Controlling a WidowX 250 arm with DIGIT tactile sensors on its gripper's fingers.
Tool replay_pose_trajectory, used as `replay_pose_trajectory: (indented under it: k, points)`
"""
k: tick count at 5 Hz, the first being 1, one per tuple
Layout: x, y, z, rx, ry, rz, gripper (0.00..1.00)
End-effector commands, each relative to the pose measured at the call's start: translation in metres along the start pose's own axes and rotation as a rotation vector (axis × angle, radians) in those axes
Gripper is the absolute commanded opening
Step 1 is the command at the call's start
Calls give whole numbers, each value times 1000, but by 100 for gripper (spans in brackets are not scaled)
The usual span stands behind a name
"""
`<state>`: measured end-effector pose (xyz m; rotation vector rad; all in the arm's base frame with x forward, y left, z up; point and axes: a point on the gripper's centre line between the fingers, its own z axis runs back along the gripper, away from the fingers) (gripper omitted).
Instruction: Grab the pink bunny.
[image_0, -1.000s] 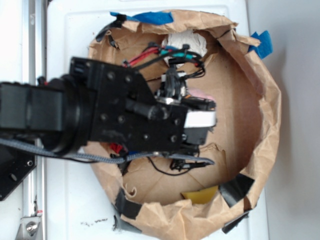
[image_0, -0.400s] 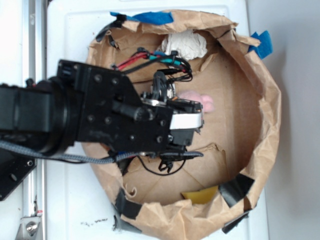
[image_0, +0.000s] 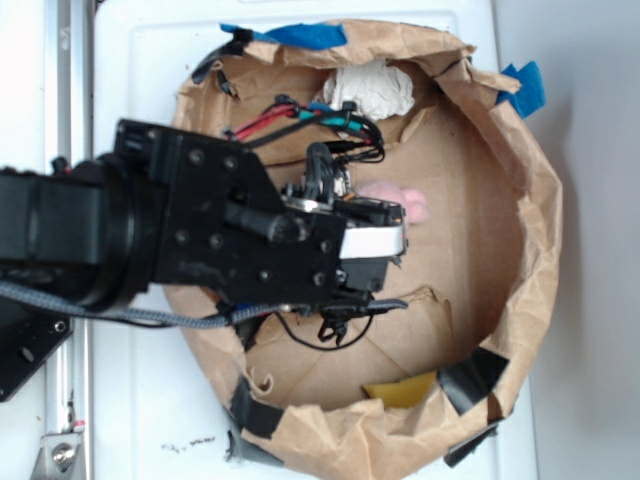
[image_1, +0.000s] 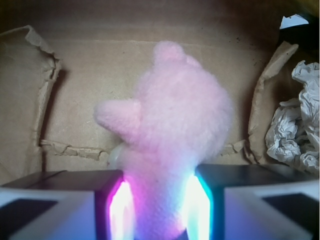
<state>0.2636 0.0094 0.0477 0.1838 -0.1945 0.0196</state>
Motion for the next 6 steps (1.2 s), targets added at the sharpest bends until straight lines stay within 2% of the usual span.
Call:
replay_pose_trajectory:
  k: [1,4,6]
  points:
    - [14,6,34,-34,-48,56,0]
    - [16,6,94,-131,-33,111,0]
    - [11,0,111,-120,-10,135,0]
